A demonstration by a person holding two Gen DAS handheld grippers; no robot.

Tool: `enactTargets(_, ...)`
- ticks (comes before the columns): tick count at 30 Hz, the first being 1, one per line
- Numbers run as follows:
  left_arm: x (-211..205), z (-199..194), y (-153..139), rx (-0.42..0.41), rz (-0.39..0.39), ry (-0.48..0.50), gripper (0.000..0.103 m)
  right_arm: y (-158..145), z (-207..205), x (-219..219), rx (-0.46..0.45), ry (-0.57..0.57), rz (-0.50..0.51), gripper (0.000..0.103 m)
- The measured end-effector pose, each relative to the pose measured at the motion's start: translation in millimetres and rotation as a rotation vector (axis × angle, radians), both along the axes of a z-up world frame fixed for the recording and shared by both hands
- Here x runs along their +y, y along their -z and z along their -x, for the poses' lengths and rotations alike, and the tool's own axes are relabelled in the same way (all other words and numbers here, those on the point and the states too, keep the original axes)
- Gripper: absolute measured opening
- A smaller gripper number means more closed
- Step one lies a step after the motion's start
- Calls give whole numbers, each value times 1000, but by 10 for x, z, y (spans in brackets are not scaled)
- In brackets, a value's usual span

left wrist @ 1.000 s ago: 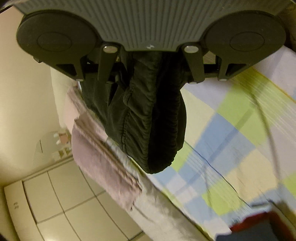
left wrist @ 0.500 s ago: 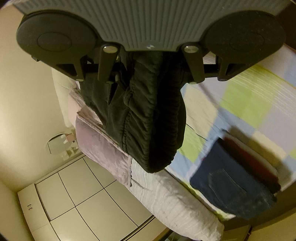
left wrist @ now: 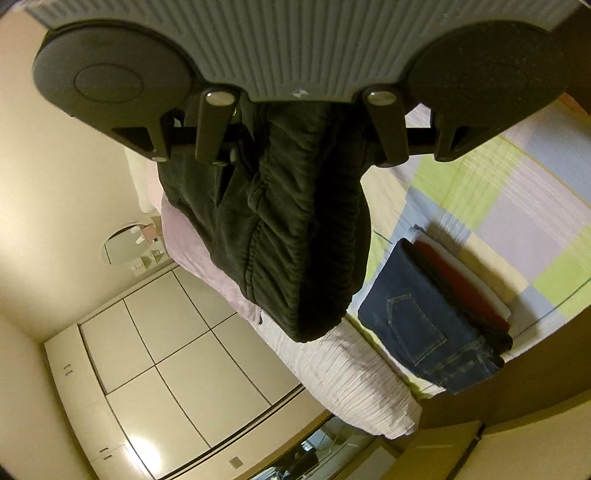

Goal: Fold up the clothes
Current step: 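Lift the black trousers with both grippers and carry them toward the clothes stack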

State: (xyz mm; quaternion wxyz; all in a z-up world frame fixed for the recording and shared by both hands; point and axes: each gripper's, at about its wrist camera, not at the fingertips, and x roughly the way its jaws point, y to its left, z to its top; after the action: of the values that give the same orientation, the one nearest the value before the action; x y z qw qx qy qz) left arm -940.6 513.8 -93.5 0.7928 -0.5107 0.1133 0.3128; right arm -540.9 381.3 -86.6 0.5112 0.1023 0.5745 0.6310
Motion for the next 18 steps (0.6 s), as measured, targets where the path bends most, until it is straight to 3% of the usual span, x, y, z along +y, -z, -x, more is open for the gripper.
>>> enactTargets(5, 40, -17, 59, -7, 11, 23, 45, 39, 10, -58, 10, 39, 25, 24)
enactTargets(9, 323, 21, 194, -14, 39, 43, 45, 30, 79, 13, 9, 60, 37, 24)
enactTargets(14, 1028, 142, 306, 14, 64, 86, 45, 200, 256, 405, 41, 114, 75, 24)
enactTargets(18, 1734, 286, 250, 24, 53, 108, 45, 258, 428, 986, 75, 151, 83, 24)
